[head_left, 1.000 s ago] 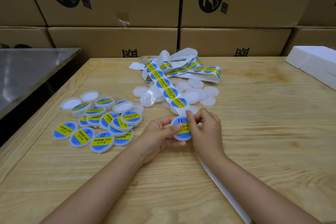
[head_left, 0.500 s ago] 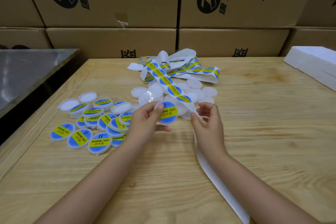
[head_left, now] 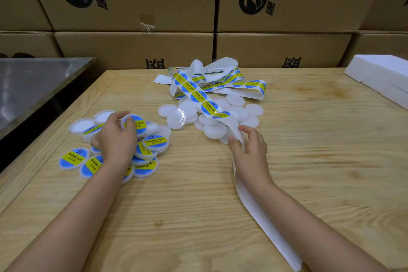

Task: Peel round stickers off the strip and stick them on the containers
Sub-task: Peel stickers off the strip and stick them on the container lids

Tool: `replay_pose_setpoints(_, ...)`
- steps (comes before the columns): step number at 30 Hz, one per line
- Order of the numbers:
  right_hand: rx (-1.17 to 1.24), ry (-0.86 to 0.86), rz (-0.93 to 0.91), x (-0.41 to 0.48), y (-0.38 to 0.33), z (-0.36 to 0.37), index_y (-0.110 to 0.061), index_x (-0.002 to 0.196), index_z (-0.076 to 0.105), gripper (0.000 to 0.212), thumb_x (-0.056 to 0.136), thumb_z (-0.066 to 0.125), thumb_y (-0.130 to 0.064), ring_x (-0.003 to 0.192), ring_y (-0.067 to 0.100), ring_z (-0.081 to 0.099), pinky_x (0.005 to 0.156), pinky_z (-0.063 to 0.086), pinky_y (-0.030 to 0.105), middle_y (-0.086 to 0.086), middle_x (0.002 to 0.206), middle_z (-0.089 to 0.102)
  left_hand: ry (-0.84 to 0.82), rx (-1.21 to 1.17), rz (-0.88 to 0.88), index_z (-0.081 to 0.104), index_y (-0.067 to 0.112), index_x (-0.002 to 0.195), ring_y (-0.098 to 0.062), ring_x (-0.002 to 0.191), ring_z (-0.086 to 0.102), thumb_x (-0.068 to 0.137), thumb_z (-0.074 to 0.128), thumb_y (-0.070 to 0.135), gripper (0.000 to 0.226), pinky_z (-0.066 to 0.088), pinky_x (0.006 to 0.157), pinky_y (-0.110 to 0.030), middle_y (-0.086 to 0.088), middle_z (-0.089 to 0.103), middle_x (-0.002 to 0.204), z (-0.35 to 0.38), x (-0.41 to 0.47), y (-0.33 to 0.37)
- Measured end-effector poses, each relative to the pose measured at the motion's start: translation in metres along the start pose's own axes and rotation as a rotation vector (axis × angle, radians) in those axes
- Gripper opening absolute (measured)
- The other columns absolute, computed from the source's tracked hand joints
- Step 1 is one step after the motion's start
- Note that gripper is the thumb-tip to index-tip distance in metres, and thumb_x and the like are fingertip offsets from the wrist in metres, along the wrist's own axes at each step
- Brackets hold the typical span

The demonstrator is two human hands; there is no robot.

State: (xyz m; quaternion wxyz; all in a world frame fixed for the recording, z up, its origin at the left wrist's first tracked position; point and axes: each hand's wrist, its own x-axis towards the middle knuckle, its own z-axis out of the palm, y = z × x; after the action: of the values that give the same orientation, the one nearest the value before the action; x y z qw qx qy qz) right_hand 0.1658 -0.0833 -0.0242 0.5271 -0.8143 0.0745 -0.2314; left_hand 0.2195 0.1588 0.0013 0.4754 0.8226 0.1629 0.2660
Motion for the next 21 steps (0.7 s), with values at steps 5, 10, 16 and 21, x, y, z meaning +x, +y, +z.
replay_pose_setpoints(5,-0.027,-0.034,-0.017,0.0,-0.001,0.002,-0.014,0.129,0.045,0.044,0.089,0.059,-0.018,0.121,0.019,0.037,0.107,0.027,0.038,-0.003,0.125,0.048,0.028,0.124,-0.048,0.06,0.017,0.113,-0.031,0.097,0.058,0.091,0.045,0.022,0.027,0.028,0.107,-0.048,-0.012,0.067,0.091,-0.001,0.003,-0.008)
replay_pose_setpoints(10,0.04,-0.062,-0.017,0.001,0.0,0.003,-0.018,0.13,0.045,0.043,0.089,0.055,-0.022,0.116,0.026,0.047,0.102,0.035,0.048,0.004,0.122,0.055,0.006,0.213,-0.031,0.059,0.019,0.119,-0.029,0.11,0.053,0.09,0.049,0.019,0.031,0.022,0.109,-0.046,-0.011,0.066,0.108,0.0,0.006,-0.013)
replay_pose_setpoints(16,0.188,-0.01,0.078,-0.002,-0.002,0.005,-0.032,0.116,0.052,0.041,0.075,0.047,-0.035,0.112,0.013,0.046,0.101,0.038,0.043,-0.015,0.11,0.046,0.073,-0.113,0.191,0.057,0.017,0.117,-0.017,0.101,0.056,0.09,0.046,0.011,0.03,0.041,0.088,-0.029,-0.001,0.062,0.109,0.003,-0.004,0.003)
replay_pose_setpoints(21,0.275,-0.028,0.099,-0.006,-0.007,0.002,-0.027,0.113,0.054,0.042,0.072,0.055,-0.037,0.106,-0.004,0.046,0.096,0.038,0.024,-0.012,0.113,0.043,-0.307,-0.471,0.222,0.052,0.033,0.107,-0.006,0.052,0.055,0.093,0.042,0.004,0.033,0.043,0.051,-0.016,0.004,0.068,0.071,0.022,-0.051,0.034)
